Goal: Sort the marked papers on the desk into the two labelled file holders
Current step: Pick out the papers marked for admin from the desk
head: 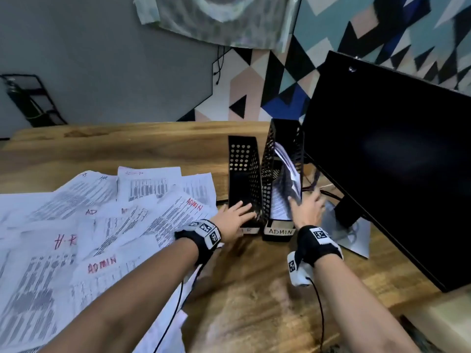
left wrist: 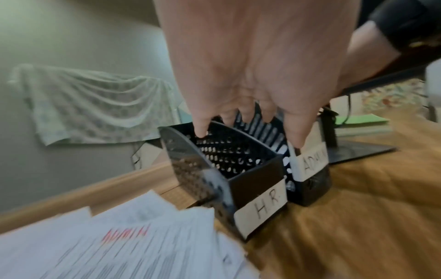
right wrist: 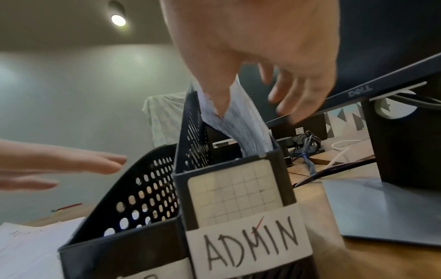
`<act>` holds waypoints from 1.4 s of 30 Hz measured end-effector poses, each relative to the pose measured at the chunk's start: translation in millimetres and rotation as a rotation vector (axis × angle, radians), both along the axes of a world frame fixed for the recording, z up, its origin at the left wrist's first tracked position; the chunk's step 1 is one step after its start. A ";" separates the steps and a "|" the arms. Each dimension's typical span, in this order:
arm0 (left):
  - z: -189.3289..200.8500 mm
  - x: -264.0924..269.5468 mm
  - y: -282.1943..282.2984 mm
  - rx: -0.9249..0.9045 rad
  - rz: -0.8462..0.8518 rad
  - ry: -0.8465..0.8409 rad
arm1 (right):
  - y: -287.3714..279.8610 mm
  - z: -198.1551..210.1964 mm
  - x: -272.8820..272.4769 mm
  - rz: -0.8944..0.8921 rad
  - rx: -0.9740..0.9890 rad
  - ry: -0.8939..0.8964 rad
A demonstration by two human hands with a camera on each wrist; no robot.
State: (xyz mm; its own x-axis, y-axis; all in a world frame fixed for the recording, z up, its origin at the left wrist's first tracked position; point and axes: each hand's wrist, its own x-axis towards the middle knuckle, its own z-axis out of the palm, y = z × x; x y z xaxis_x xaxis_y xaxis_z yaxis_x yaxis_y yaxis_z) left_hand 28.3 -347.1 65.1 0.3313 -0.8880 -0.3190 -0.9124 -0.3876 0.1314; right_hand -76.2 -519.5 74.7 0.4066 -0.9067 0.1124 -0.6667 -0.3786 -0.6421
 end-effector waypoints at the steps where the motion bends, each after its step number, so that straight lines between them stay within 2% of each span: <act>1: -2.7 5.7 17.7 -0.022 0.058 0.018 | 10.6 -1.5 -0.9 -0.039 -0.060 -0.003; 3: -11.5 17.1 53.7 -0.047 0.191 0.037 | 37.2 -7.0 -2.4 -0.004 -0.242 -0.078; 5: -30.4 25.1 103.5 -0.060 0.368 0.039 | 79.8 -26.3 2.4 0.206 -0.372 -0.157; 6: -42.7 27.7 133.0 -0.083 0.473 0.030 | 105.4 -39.5 6.8 0.364 -0.330 -0.155; 9: -76.2 21.5 213.3 -0.180 0.892 -0.064 | 172.6 -74.7 13.8 0.761 0.074 0.078; 12: -90.7 5.6 277.3 -0.132 1.336 0.000 | 224.5 -102.9 24.3 0.882 0.325 0.256; 14: -97.7 -0.3 299.5 -0.180 1.488 0.140 | 255.3 -109.1 29.6 0.842 0.460 0.289; 16: -104.4 -3.0 303.7 -0.344 1.484 0.232 | 278.3 -113.1 35.3 0.781 0.565 0.249; 19: -103.6 -9.0 298.2 -0.661 1.317 0.290 | 295.4 -115.6 40.0 0.742 0.659 0.225; 22: -97.5 -6.6 299.8 -0.755 1.243 0.293 | 284.2 -119.2 41.1 0.543 0.703 0.060; 25: -99.8 5.5 306.2 -0.670 1.212 0.178 | 249.9 -126.5 35.3 0.303 0.750 -0.137; 27: -102.5 19.4 303.3 -0.635 1.171 0.161 | 223.4 -135.3 28.4 0.199 0.702 -0.170; 30: -103.8 44.5 286.6 -0.618 1.043 0.218 | 204.6 -139.4 21.2 0.137 0.702 -0.238; 32: -100.1 59.2 270.4 -0.599 0.990 0.276 | 200.8 -124.9 19.6 0.105 0.718 -0.253; 35: -98.6 81.6 248.1 -0.511 1.030 0.337 | 197.4 -119.4 24.2 0.059 0.772 -0.270; 39: -92.0 105.1 231.3 -0.269 1.185 0.313 | 189.7 -125.0 39.9 0.023 0.799 -0.271; 42: -92.0 98.8 225.5 -0.162 1.085 0.402 | 184.1 -129.8 47.3 0.044 0.847 -0.281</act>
